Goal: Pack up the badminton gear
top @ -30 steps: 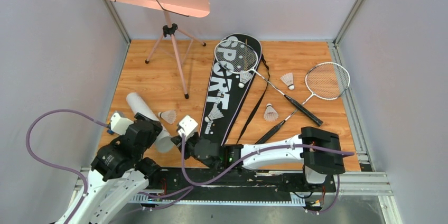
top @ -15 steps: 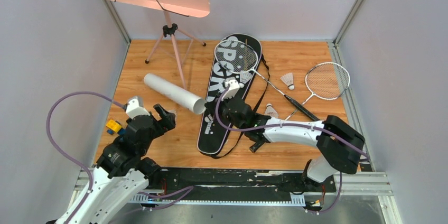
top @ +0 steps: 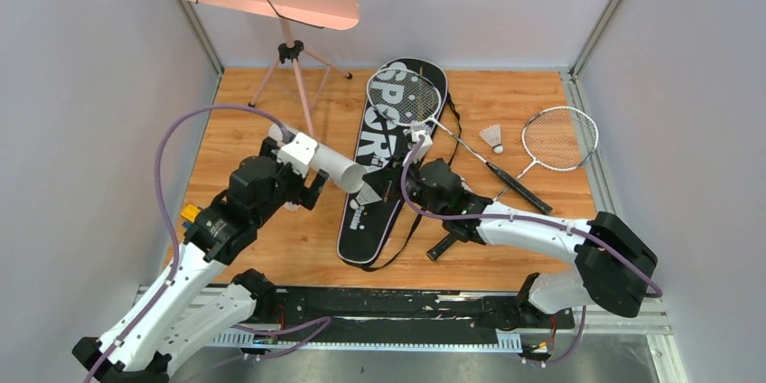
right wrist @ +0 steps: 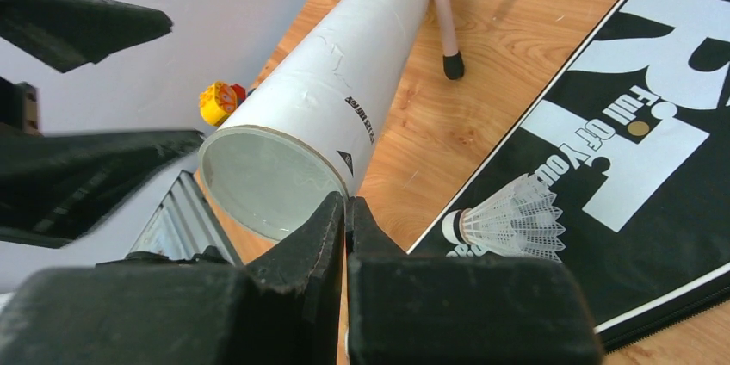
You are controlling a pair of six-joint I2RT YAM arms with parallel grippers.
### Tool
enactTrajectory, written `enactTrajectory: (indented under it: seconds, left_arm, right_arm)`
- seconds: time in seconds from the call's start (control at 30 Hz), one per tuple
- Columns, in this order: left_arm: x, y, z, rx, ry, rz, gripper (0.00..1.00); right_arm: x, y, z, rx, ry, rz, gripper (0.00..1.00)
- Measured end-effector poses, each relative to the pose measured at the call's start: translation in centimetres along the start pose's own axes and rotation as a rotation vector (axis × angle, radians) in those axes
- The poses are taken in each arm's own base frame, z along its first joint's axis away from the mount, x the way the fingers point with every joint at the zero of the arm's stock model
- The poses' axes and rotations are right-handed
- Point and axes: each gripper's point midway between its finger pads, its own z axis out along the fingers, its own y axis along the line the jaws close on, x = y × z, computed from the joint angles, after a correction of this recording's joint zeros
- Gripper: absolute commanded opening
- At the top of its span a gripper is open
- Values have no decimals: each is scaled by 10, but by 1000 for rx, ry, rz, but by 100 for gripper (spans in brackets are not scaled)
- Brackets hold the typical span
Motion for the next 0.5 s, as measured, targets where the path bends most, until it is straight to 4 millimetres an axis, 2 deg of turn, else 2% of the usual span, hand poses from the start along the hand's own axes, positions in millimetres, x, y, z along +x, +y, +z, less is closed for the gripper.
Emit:
enactTrajectory:
  seconds: [0.1, 0.23, 0.37, 0.5]
  left_arm:
    - [13, -7, 4, 75, -23, 214, 100]
    - [35, -25, -2, 204, -134, 496, 100]
    - [31, -41, 1, 300, -198, 662, 100]
    - [35, -51, 19, 366, -187, 767, 100]
  right_arm:
    - [-1, 2, -3, -27, 16, 24, 0]
    - [-5, 4, -10, -56, 37, 53, 0]
    - [-9, 6, -15, -78, 50, 89, 0]
    - [-9, 3, -24, -82, 66, 109, 0]
